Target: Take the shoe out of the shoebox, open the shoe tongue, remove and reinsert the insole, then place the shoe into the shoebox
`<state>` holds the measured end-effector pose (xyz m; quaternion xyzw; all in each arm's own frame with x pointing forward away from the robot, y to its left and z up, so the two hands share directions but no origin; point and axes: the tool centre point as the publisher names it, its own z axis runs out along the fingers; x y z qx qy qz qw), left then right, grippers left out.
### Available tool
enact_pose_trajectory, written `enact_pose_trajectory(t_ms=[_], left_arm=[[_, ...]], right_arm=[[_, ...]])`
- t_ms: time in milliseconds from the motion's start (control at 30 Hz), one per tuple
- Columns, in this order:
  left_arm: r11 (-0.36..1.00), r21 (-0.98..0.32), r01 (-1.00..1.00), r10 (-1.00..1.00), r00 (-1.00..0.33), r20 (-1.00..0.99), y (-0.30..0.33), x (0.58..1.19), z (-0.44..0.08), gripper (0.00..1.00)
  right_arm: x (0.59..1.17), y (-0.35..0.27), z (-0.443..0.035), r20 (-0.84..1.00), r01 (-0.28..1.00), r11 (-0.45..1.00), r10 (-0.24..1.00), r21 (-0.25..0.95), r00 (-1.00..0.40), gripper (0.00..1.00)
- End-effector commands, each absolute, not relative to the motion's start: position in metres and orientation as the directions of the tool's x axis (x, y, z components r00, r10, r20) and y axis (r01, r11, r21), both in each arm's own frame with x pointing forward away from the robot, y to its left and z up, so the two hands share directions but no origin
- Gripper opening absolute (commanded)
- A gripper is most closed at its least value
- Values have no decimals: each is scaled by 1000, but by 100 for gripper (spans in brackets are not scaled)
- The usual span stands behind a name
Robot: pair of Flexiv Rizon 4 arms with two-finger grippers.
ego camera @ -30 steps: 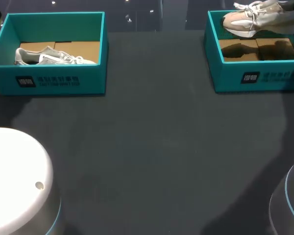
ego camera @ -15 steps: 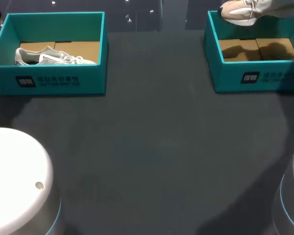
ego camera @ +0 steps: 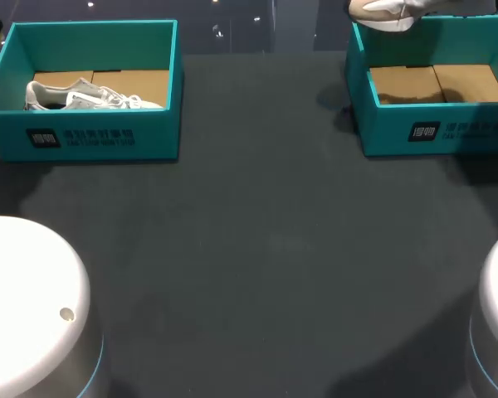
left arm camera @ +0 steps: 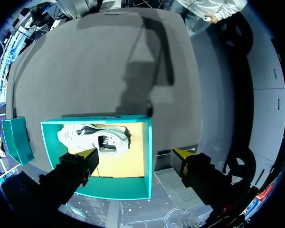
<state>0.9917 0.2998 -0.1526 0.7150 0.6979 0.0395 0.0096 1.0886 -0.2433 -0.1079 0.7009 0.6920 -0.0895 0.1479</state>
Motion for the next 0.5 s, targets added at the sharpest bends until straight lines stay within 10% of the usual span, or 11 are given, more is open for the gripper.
enact_pose_trajectory(t_ms=[33,500], left_arm=[[-27,71,997,999,24,45,300,990,-152,100],[-27,71,997,999,24,45,300,990,-152,100]], right_arm=[[1050,-209,-91,-374,992,14,927,123,33,0],[918,-117,-103,-393,995,11,919,94,27,0]])
